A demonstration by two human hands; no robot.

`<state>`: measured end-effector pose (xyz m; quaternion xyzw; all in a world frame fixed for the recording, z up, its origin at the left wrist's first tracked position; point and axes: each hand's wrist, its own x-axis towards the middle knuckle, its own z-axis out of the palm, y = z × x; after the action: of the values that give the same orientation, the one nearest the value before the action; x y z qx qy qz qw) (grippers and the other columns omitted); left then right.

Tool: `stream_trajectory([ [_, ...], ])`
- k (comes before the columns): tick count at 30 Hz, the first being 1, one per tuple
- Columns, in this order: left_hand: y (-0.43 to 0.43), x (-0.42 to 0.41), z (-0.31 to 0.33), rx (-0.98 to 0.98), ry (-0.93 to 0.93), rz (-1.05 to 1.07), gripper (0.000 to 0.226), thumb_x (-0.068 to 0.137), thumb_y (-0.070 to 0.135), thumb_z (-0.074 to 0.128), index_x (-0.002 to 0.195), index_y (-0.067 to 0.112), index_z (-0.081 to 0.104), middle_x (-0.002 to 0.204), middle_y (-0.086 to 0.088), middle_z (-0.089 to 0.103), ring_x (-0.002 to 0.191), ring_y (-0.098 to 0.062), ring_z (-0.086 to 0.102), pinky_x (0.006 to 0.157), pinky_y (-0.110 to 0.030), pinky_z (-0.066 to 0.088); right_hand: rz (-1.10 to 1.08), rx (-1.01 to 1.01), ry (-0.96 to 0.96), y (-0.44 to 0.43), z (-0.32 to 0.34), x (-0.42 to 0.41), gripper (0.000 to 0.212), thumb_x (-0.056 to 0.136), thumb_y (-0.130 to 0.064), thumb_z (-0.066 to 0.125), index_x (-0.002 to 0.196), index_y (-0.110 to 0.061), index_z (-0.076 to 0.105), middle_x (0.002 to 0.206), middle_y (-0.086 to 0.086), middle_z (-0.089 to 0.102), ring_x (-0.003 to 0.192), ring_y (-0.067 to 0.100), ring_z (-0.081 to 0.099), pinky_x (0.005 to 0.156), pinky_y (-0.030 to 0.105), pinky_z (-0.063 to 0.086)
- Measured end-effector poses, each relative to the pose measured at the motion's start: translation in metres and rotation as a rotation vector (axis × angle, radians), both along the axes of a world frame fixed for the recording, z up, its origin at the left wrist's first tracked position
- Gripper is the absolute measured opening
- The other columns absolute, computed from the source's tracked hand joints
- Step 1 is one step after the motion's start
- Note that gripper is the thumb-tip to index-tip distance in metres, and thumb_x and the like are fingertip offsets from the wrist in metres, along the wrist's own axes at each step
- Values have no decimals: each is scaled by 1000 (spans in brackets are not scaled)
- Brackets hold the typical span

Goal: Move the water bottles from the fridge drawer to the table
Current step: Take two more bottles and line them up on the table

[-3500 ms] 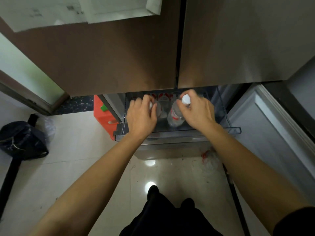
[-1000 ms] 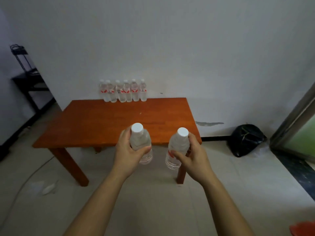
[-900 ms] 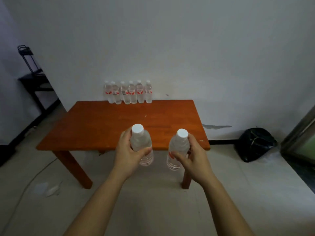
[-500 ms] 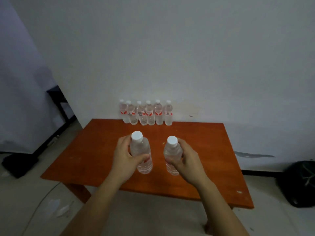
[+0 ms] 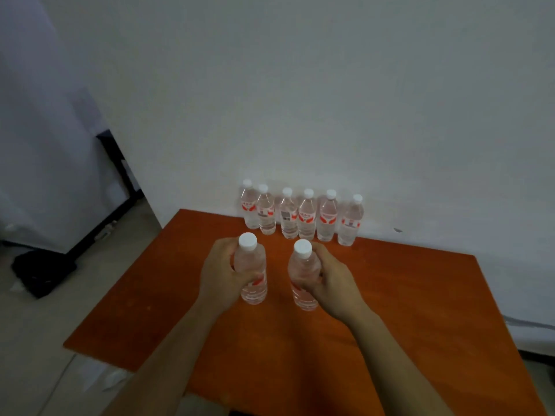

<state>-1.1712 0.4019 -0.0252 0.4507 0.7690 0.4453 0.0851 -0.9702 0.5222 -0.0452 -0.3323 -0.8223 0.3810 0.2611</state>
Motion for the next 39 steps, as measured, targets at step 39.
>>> stream_trajectory([
  [39, 243, -266, -125, -263, -7, -375, 73, 80, 20, 81, 142, 19, 42, 139, -3, 48, 123, -22, 54, 97, -36, 50, -308, -187, -268, 169, -106, -297, 93, 89, -13, 71, 158, -27, 10, 158, 8, 32, 140, 31, 40, 106, 45, 42],
])
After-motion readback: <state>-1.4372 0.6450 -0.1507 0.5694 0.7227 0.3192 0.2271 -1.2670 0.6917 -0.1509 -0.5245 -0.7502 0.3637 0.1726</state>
